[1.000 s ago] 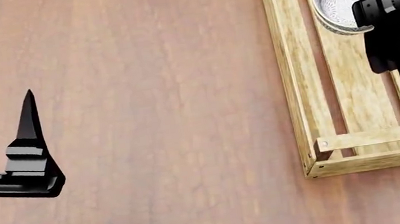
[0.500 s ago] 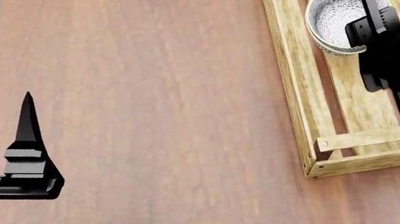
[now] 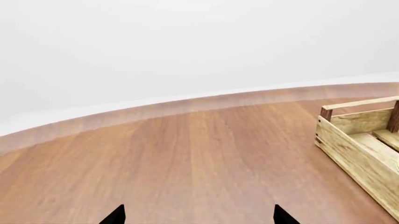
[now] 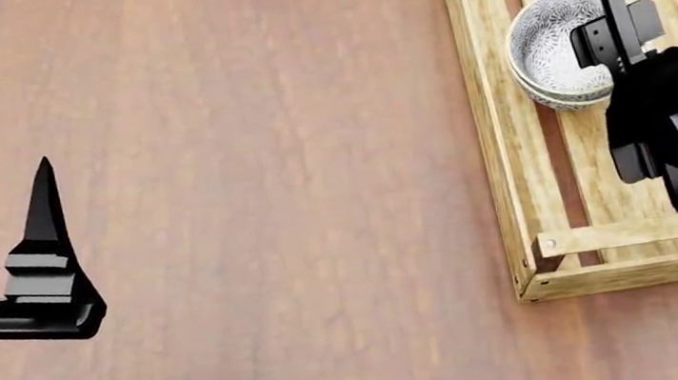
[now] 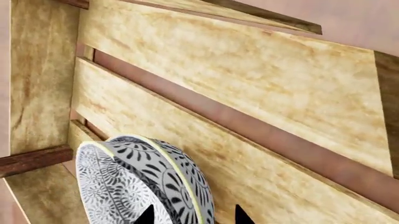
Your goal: Stack the right bowl on the left bowl and place them in the tray.
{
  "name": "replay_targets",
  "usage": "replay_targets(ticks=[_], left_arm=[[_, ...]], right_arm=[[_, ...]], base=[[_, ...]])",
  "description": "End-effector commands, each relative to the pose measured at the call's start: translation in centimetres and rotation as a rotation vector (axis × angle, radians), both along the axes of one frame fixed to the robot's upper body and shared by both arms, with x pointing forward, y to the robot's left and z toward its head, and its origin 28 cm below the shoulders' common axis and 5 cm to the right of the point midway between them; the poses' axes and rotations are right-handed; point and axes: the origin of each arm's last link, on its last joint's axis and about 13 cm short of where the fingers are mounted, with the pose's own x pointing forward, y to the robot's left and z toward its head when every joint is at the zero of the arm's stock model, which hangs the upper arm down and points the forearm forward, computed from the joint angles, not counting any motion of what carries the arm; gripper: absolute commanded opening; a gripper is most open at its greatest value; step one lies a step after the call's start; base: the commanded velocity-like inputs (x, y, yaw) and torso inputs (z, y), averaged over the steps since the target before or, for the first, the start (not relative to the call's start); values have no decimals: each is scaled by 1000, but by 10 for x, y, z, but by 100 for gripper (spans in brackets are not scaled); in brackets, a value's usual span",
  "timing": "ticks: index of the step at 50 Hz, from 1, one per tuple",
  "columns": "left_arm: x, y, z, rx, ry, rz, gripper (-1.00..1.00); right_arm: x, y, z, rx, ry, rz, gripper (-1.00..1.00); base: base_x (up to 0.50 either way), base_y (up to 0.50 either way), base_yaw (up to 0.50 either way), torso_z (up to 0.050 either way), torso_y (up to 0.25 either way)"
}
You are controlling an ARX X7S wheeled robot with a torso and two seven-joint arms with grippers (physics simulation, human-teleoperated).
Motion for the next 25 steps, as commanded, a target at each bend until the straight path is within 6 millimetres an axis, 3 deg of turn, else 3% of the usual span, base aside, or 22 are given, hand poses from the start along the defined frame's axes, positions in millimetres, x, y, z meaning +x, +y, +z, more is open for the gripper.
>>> replay_targets(ticks=[1, 14, 25], left_arm=[[2, 1, 2, -18, -11, 2, 100], [2, 2, 1, -20, -11, 4, 100], [2, 2, 2, -21, -12, 3, 100]], right_arm=[[3, 6, 3, 11, -74, 12, 100], [4, 7, 5, -33, -97, -1, 100], [10, 3, 10, -168, -139, -136, 100]], base=[[0, 0, 0, 0, 0], [0, 0, 0, 0, 0], [0, 0, 0, 0, 0]])
